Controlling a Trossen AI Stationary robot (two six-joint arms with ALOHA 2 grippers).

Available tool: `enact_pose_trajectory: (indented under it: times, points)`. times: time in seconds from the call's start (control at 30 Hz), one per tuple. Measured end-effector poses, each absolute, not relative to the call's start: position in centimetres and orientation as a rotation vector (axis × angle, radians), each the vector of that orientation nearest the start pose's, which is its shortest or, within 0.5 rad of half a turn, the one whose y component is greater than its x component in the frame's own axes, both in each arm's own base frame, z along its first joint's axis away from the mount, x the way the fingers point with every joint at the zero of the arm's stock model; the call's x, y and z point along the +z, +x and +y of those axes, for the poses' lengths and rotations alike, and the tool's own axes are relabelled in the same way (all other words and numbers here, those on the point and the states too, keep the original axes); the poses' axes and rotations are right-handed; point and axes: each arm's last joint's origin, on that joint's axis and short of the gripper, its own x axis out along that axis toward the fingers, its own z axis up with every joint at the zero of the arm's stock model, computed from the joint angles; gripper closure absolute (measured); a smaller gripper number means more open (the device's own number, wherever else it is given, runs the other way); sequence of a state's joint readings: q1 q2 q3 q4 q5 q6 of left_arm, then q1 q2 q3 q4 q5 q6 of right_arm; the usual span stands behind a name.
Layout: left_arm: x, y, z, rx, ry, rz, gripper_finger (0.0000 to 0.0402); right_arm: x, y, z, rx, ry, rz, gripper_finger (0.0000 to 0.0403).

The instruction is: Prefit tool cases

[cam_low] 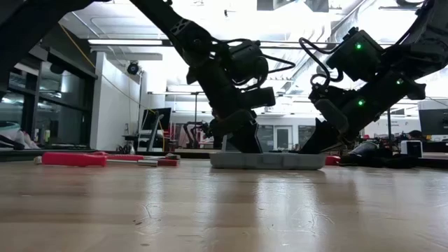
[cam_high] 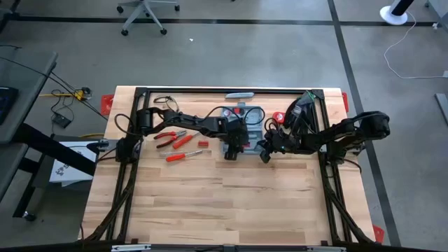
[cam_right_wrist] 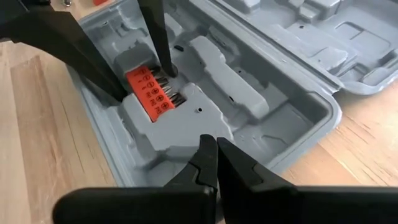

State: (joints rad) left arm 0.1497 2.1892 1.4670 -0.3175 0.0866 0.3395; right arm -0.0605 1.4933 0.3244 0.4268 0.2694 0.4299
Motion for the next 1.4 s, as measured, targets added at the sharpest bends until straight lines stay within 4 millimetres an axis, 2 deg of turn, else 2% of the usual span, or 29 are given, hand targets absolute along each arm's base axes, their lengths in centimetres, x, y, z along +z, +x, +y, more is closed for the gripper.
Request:
enact_pose_trajectory:
  times: [0.2,0.57,0.73,0.97,1.27,1.4]
  points:
    - [11.5,44.3,5.7,-0.113,0.183,1.021,0.0243,10.0,22.0,-2.0,-0.446,0.344,0.664,0.0403]
    - [11.7,44.8,5.7,-0.029,0.153,0.973,0.027,10.0,22.1,-1.9,-0.44,0.358,0.664,0.0403]
    - [10.4,44.8,5.7,-0.016,0.123,1.003,0.0276,10.0,22.0,-1.9,-0.441,0.357,0.664,0.0403]
    - [9.5,45.1,5.6,0.038,0.096,1.012,0.0357,10.0,22.0,-1.5,-0.432,0.346,0.669,0.0403]
    - [9.7,45.2,4.7,0.079,0.145,1.012,0.0359,10.0,22.1,-1.1,-0.453,0.316,0.657,0.0403]
    - [10.8,45.0,4.1,0.092,0.187,1.004,0.0362,10.1,22.1,-0.9,-0.458,0.304,0.649,0.0403]
